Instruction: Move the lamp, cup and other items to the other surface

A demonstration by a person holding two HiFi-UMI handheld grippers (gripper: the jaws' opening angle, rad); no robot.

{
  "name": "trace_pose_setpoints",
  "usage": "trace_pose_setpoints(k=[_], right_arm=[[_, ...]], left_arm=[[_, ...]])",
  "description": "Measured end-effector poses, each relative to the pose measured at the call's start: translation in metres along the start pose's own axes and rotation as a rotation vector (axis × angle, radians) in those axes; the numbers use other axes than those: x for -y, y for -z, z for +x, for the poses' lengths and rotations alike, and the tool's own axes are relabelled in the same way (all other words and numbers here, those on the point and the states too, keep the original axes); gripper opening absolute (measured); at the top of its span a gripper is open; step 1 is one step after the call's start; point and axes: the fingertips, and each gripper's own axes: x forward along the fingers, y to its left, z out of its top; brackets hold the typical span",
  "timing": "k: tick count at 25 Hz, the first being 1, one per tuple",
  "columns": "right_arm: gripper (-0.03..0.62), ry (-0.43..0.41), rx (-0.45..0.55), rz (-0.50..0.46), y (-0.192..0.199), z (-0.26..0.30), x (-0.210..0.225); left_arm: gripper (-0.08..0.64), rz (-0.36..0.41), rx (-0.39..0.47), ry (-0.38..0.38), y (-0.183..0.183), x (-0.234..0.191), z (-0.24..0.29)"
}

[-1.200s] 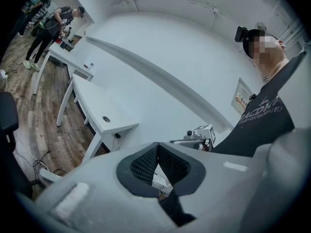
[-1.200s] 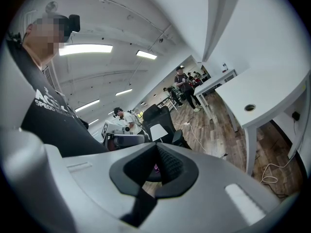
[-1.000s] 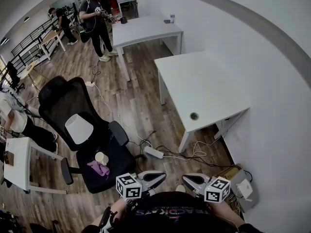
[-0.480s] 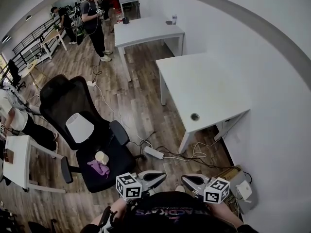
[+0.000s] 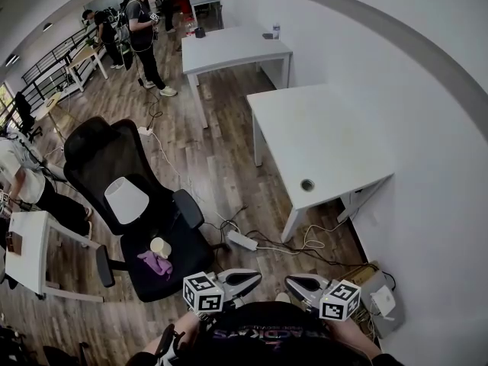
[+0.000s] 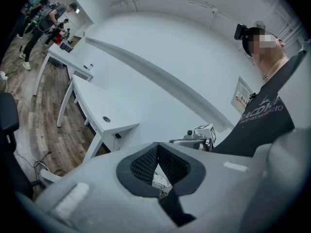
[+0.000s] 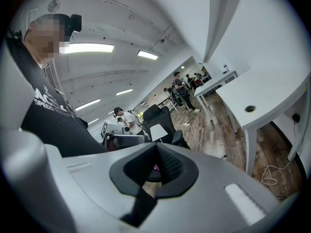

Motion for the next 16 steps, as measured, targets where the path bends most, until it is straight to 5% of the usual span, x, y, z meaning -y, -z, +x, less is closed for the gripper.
trace_pose_setpoints(k=[16], right_arm=[[0.003, -0.029, -0.017, -0.008, -0.0004, 0.0061, 0.0005]], left_arm=[[0.005, -0.005, 0.014, -0.015, -0.0017, -0.0040, 0.0014]])
